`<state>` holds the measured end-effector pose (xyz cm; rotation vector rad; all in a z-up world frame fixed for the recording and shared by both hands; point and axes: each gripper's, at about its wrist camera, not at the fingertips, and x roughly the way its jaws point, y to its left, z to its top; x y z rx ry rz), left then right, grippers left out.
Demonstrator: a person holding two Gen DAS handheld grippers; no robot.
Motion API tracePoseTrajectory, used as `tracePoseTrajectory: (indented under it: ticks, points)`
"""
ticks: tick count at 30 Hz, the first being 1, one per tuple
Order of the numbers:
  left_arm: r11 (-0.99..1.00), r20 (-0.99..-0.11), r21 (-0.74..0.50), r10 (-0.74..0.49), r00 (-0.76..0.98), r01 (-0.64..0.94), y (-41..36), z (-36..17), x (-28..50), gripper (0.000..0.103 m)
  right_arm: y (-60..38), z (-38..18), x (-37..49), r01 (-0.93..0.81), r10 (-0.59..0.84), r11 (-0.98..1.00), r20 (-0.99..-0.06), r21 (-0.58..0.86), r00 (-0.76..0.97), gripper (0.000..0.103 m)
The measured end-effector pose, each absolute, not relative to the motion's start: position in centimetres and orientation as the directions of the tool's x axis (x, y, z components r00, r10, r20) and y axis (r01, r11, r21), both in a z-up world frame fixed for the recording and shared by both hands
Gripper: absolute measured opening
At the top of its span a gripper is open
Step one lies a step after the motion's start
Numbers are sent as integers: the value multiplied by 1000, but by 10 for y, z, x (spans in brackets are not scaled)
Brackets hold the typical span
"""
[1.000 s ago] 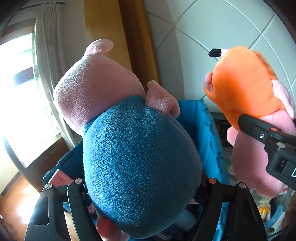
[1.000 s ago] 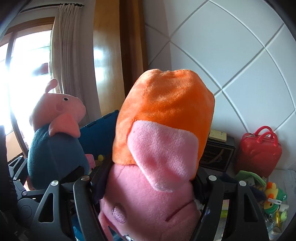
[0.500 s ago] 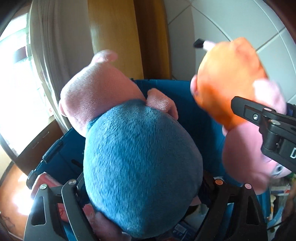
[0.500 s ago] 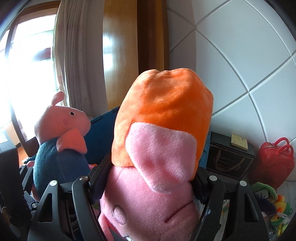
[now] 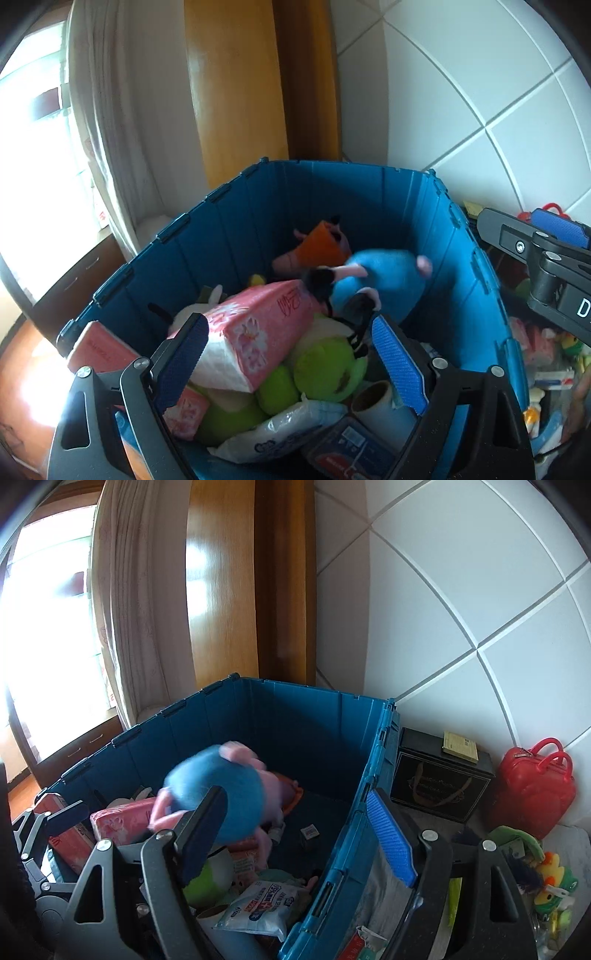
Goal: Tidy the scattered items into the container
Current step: 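Open both tools to drop the pig plushes into the crate, then move both tools back over the bed toward the tissue pack and paper roll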
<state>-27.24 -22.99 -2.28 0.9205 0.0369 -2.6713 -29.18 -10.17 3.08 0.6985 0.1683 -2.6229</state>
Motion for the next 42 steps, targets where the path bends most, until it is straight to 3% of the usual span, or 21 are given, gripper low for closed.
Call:
tracePoseTrajectory:
  ticks: [23, 31, 39, 40, 42]
  points:
    - [-944, -594, 40, -287, -751, 329, -213, 7, -167, 91, -65, 22, -212, 438, -357, -898, -526, -33, -772, 79]
    - [-944, -585, 14, -275, -763, 330, -169, 14, -144, 91, -15, 18, -186, 440, -371, -898, -518, -11, -770, 79]
    - [-966, -586, 3, -211, -782, 259, -78, 5, -128, 92, 86, 2, -157, 376, -322, -927, -529, 6, -785, 79]
    - [-968, -600, 7, -204, -773, 250, -65, -1, -126, 92, 102, -1, -154, 360, -311, -933, -533, 13, -787, 80]
    - [-973, -629, 15, -189, -754, 231, -39, -12, -124, 92, 137, -11, -147, 318, -278, -948, -546, 23, -790, 97]
